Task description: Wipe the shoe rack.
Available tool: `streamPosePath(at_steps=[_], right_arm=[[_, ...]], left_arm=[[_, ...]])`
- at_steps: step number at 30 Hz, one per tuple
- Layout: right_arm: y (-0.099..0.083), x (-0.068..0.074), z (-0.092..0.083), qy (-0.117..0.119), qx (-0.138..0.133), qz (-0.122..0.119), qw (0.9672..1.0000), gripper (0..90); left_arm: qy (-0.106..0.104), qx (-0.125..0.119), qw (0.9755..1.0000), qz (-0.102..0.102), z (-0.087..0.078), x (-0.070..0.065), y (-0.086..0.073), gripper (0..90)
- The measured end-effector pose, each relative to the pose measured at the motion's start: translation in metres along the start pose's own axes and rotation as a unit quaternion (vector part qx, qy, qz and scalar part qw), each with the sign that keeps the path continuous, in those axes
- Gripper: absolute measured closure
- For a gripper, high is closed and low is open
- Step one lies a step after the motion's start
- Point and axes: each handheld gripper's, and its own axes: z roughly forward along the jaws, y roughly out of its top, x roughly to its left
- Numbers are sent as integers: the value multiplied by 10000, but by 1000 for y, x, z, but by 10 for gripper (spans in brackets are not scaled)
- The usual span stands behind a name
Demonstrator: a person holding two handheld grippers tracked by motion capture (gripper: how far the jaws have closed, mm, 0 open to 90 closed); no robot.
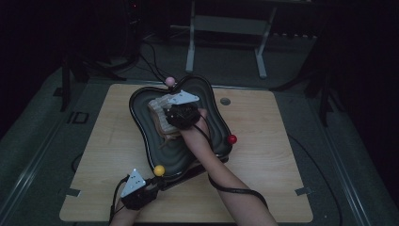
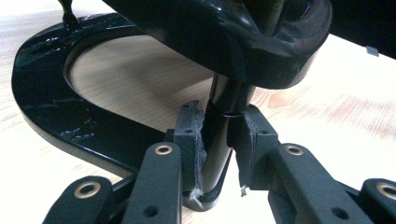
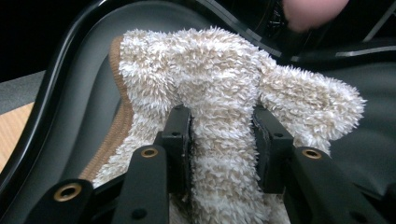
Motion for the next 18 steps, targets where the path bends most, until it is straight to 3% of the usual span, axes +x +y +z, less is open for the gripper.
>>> streamPosePath(at_steps=[18], right_arm=[[-44, 19, -30, 196, 52, -115, 9997, 630]], left_arm=[[-2, 12, 10000, -10, 0, 0, 0, 720]])
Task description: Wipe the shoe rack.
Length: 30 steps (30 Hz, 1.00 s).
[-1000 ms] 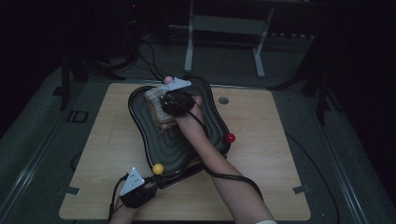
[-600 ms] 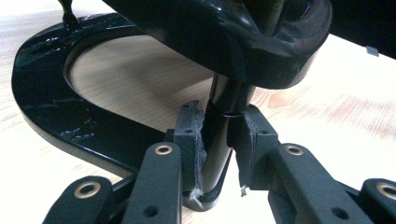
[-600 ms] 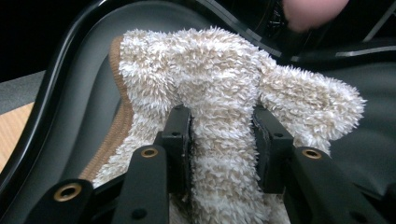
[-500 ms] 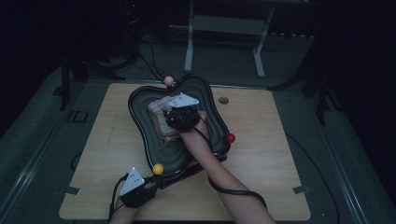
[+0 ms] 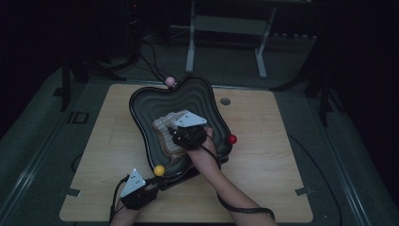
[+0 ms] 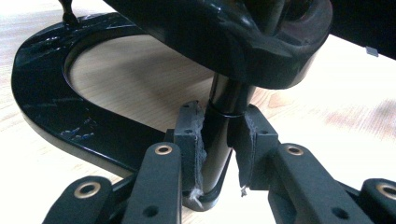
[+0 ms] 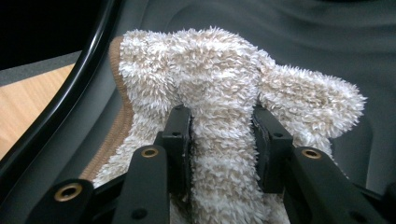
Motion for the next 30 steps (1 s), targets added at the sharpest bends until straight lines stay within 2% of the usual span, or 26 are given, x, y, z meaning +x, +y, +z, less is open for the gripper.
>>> streamPosePath(at_steps=[9, 17, 27, 30], right_arm=[[-20, 6, -13, 60, 14, -105, 9999, 633], [-33, 8, -22, 104, -4, -105, 9999, 635], [-48, 8, -34, 219, 105, -252, 9994, 635], [-56, 6, -40, 252, 69, -223, 9994, 636]], left_arm=[[5, -2, 10000, -8, 0, 0, 0, 721], [-6, 4, 10000, -3, 0, 0, 0, 720], [-19, -1, 10000, -13, 0, 1, 0, 718], [-13, -12, 10000, -5, 0, 0, -1, 718]])
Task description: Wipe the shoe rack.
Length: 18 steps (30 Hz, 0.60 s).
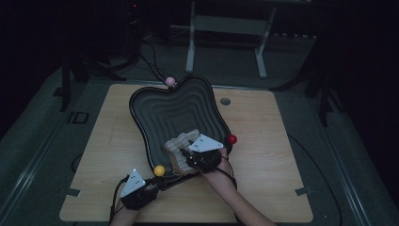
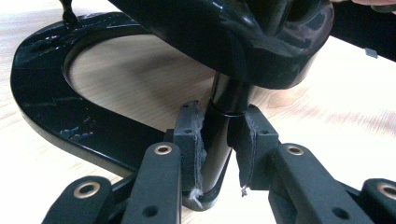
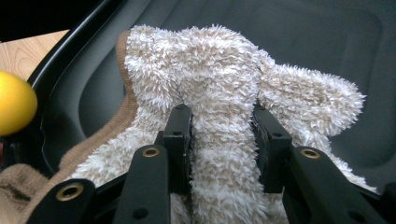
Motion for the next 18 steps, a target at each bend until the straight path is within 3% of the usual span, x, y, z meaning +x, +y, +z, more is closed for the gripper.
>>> streamPosePath(at_steps=[15, 16, 18], right_arm=[[3, -4, -3, 88, -66, 90, 9999, 642], [5, -5, -4, 88, -93, 109, 9999, 647], [28, -14, -10, -92, -462, 275, 9985, 658]], left_arm=[[-27, -27, 10000, -52, 0, 1, -1, 716], [-32, -22, 10000, -47, 0, 1, -1, 716], [-38, -20, 10000, -48, 0, 1, -1, 715]])
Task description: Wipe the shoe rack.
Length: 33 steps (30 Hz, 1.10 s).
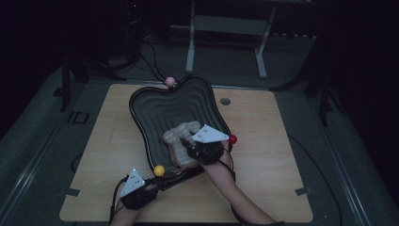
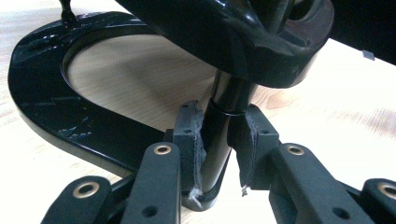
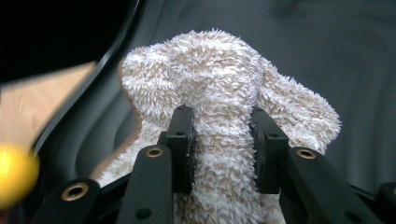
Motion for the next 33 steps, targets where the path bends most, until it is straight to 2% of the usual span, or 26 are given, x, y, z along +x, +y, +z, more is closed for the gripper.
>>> streamPosePath(at_steps=[2, 3, 4, 5, 6, 7, 10, 11, 13, 16, 17, 18, 21, 24, 28, 31, 33], right_arm=[[16, -6, 0, -75, -173, 60, 9998, 658], [16, -6, 0, -75, -173, 60, 9998, 658], [25, -9, 0, -90, -237, 101, 9996, 659], [44, -14, 3, -134, -337, 127, 9993, 658], [44, -14, 3, -134, -337, 127, 9993, 658], [63, -17, 7, -186, -419, 85, 9989, 657], [72, -18, 10, -218, -453, 89, 9987, 657], [91, -21, 18, -286, -472, 31, 9985, 657], [113, -25, 32, -332, -393, 49, 9987, 656], [123, -27, 42, -313, -359, 90, 9988, 656], [129, -26, 53, -325, -279, 58, 9991, 656], [129, -26, 53, -325, -279, 58, 9991, 656], [131, -24, 70, -439, -39, 7, 9990, 656], [120, -25, 89, -573, 244, -55, 9980, 657], [105, -22, 101, -479, 442, -46, 9979, 650], [97, -22, 101, -442, 386, 59, 9983, 650], [94, -20, 99, -456, 376, 19, 9983, 650]], left_arm=[[-9, 8, 10000, 2, 0, 0, 0, 715], [-14, 10, 10000, -1, 0, 0, 0, 715], [-12, 2, 10000, -15, 0, 0, 0, 714], [-9, 9, 10000, -12, 0, 0, 0, 714], [-5, 12, 10000, -8, 0, 0, 0, 714], [-7, 11, 10000, -15, 0, 0, 0, 715], [-7, 18, 10000, -13, 0, 0, 0, 714], [-11, 22, 10000, -14, 0, 0, 0, 714], [-15, 15, 10000, -22, 0, 0, 0, 714], [-23, 16, 10000, -29, 0, 1, 0, 714], [-23, 13, 10000, -32, 0, 1, 0, 714], [-24, 11, 10000, -34, 0, 1, 0, 714], [-21, 29, 10000, -37, -1, 1, 0, 713], [-8, 14, 10000, -58, -1, 1, 0, 714], [6, 41, 10000, -49, -2, 1, 0, 713], [2, 40, 10000, -50, -2, 1, 0, 713], [0, 35, 10000, -67, -2, 1, 0, 713]])
